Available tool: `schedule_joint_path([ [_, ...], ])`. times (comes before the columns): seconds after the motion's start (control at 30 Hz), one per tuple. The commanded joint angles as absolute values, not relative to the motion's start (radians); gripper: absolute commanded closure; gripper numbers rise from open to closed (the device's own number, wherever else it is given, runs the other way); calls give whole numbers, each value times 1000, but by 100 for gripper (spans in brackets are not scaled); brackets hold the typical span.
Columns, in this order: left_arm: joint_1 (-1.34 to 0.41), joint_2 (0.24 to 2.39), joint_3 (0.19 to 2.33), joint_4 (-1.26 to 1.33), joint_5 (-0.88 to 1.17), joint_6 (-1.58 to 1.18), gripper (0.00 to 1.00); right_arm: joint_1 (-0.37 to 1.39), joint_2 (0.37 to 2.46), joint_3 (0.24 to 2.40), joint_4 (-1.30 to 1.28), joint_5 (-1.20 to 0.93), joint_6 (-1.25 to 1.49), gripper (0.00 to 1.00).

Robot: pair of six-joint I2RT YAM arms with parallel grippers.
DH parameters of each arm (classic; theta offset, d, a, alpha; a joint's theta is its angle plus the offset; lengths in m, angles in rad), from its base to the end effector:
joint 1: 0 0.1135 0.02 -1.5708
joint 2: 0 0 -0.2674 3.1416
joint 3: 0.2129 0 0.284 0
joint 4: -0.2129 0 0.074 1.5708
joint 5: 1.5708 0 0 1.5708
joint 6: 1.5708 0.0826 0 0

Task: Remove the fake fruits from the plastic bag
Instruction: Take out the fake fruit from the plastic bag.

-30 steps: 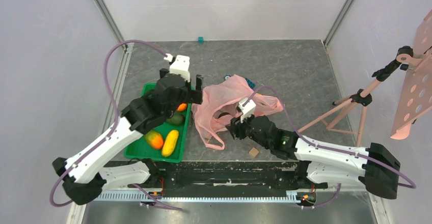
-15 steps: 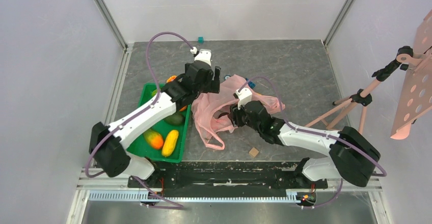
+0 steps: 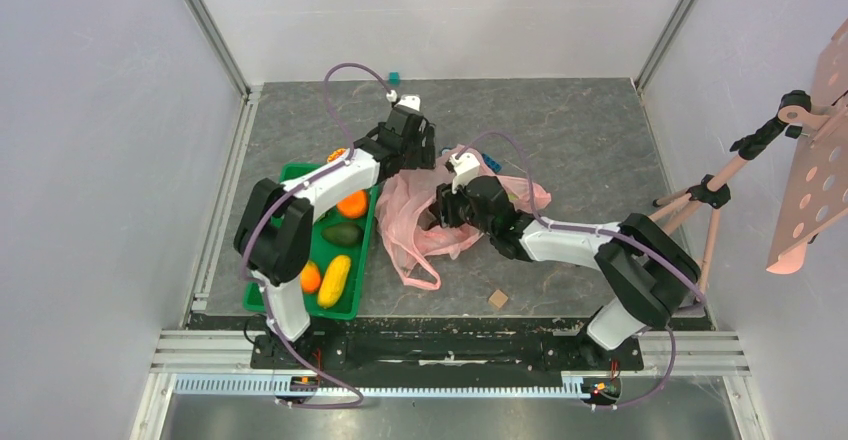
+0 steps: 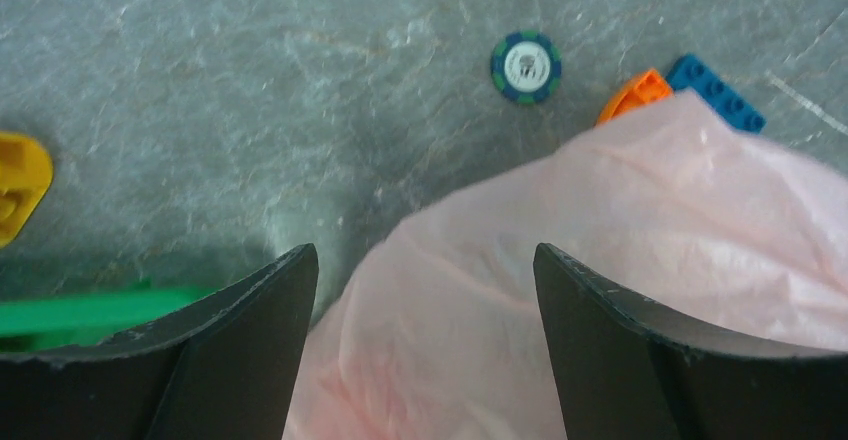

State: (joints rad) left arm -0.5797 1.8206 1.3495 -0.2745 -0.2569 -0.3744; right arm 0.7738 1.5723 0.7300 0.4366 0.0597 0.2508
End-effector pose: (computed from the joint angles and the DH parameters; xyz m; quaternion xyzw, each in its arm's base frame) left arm 0.4078 -0.2420 0.1957 0.0420 0.9090 -0.0784 0.4072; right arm 0.2851 0.2716 0.1520 -0.1999 0.8106 0.2478 0.4915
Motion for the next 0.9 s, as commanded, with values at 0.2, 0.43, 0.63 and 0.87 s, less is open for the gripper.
schedule_joint_path([
  [0.2,-537,1984,1546,-161,-107,-419,10,739,1638,811,515,48,239,53],
  [0.43,-537,2042,1566,-155,-22,-423,10,719,1656,811,522,53,241,51],
  [0.63,-537,2082,1569,-178,-5,-424,16,707,1666,815,518,78,230,42],
  [0.87,-538,2102,1566,-184,56,-425,30,698,1685,828,502,107,208,25],
])
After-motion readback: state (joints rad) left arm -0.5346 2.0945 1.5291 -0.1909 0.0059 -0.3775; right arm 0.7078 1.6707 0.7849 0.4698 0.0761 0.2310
